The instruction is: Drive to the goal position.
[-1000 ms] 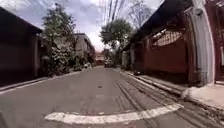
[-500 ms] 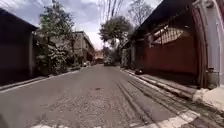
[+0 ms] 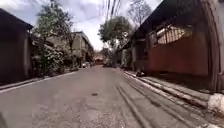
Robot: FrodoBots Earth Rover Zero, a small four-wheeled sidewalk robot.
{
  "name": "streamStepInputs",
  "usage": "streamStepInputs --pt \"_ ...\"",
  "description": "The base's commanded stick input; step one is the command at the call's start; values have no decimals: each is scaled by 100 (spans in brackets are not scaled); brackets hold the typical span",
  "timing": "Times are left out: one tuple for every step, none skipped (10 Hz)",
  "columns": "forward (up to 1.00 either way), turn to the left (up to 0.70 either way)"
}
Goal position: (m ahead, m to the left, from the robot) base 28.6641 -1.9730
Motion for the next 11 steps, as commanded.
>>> streamStepInputs --pt "70 0" --pt "70 0" --pt "70 0" --pt "70 0" --pt "70 0" --pt "70 0" --pt "70 0" --pt "70 0" --pt "70 0" --pt "70 0" --pt "70 0"
